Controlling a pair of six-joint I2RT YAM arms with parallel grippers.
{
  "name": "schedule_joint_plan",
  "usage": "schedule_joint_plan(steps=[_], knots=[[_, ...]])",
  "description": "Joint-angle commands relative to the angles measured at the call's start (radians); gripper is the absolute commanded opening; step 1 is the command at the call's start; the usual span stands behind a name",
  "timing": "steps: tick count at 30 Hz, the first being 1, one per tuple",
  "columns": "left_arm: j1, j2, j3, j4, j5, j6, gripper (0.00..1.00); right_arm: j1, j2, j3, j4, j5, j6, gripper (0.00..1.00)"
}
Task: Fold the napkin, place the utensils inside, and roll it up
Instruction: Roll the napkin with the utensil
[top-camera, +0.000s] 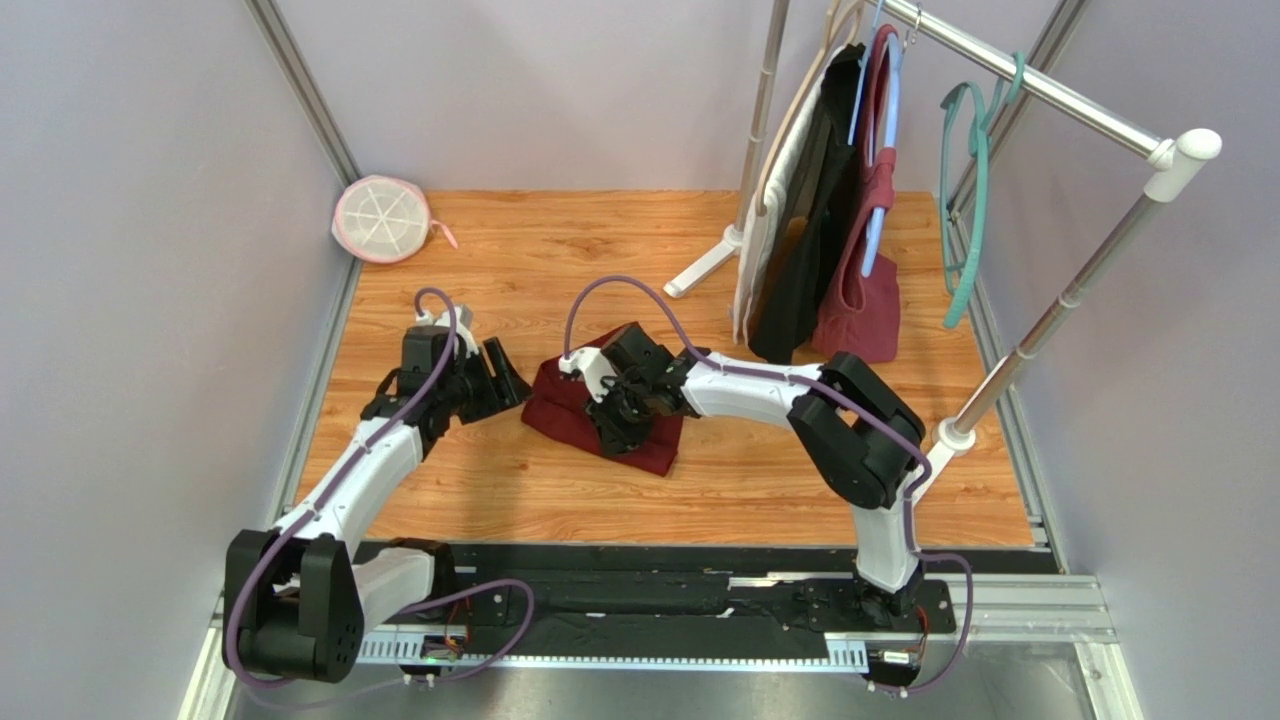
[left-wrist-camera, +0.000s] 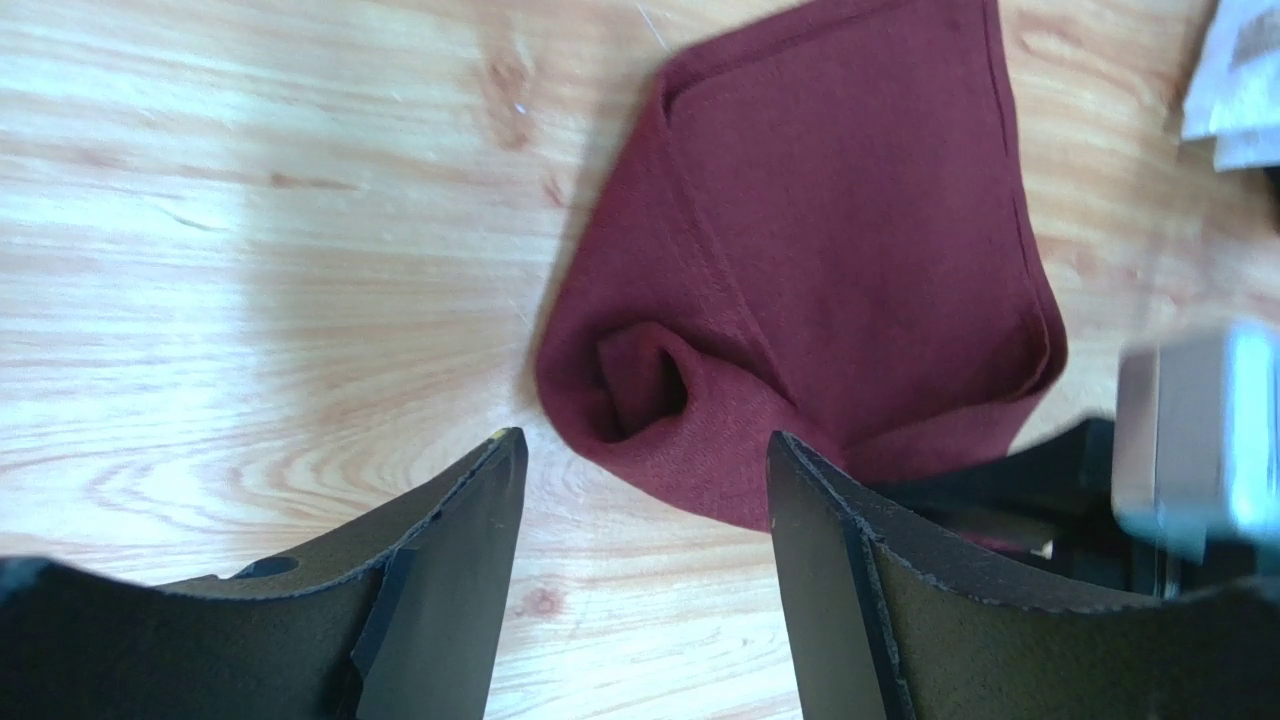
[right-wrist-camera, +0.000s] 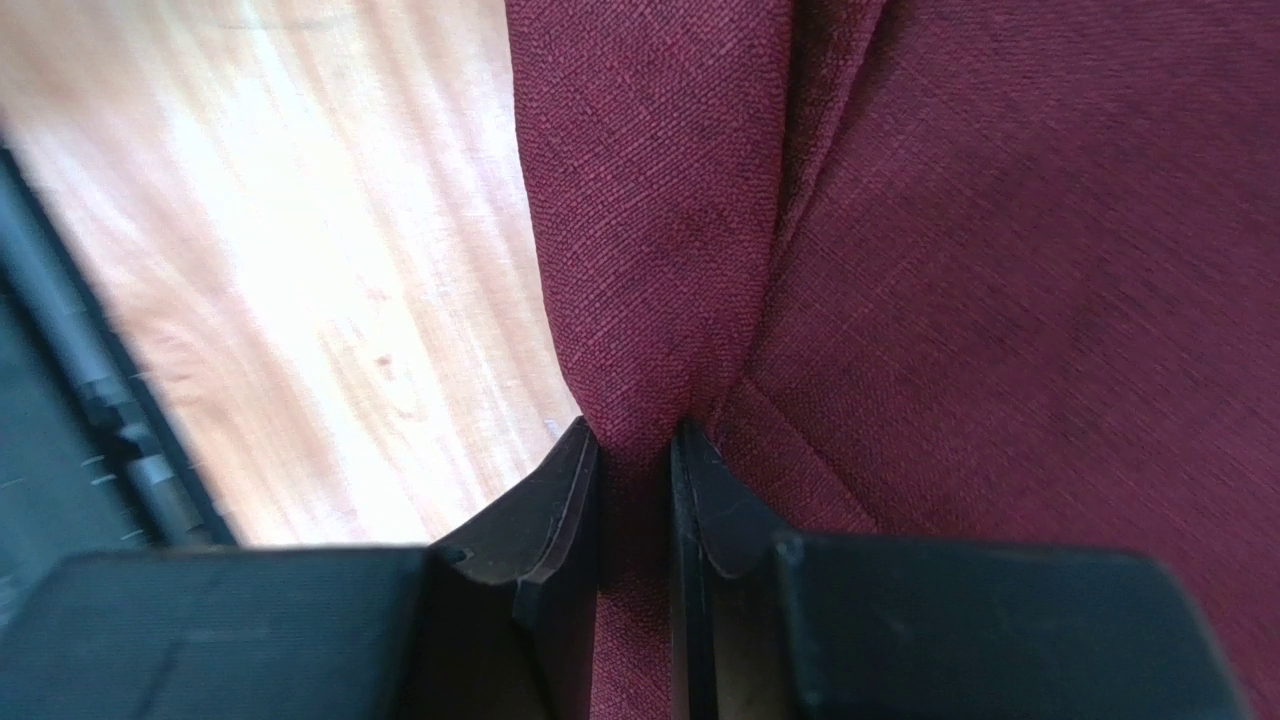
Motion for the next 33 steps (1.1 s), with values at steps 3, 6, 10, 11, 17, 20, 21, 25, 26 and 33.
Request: schedule_joint_plan(steps=[3,6,10,11,17,20,21,25,26,33], knots=[[-0.005,-0.004,-0.046,0.150,0.115,-0.008,0.68,-0.047,0.123,0.079,-0.167,-0.291,0.075,0.12],[-0.007,0.036,-0.036,0.166,0.118,-0.002,0.69,-0.069,0.169,0.115,-0.186,-0.355,0.080,0.12],[-0.013,0.097,-0.020,0.169,0.115,0.009,0.69,-0.112,0.229,0.145,-0.192,-0.449,0.135,0.12],[-0.014,0.105,-0.020,0.173,0.116,0.009,0.69,-0.115,0.238,0.154,-0.193,-0.457,0.135,0.12],[-0.039,0.177,0.010,0.179,0.116,0.020,0.61,-0.138,0.297,0.191,-0.207,-0.500,0.147,0.12],[-0.040,0.202,0.027,0.163,0.107,0.023,0.28,-0.148,0.300,0.195,-0.207,-0.507,0.155,0.13],[-0.040,0.209,0.033,0.153,0.097,0.026,0.18,-0.153,0.294,0.195,-0.206,-0.510,0.155,0.16],[-0.040,0.249,0.075,0.077,0.051,0.030,0.00,-0.158,0.231,0.194,-0.213,-0.487,0.160,0.32],[-0.039,0.257,0.084,0.063,0.041,0.030,0.00,-0.158,0.211,0.194,-0.216,-0.481,0.161,0.36],[-0.039,0.372,0.194,-0.060,0.015,0.050,0.00,-0.149,0.025,0.189,-0.212,-0.311,0.177,0.53]])
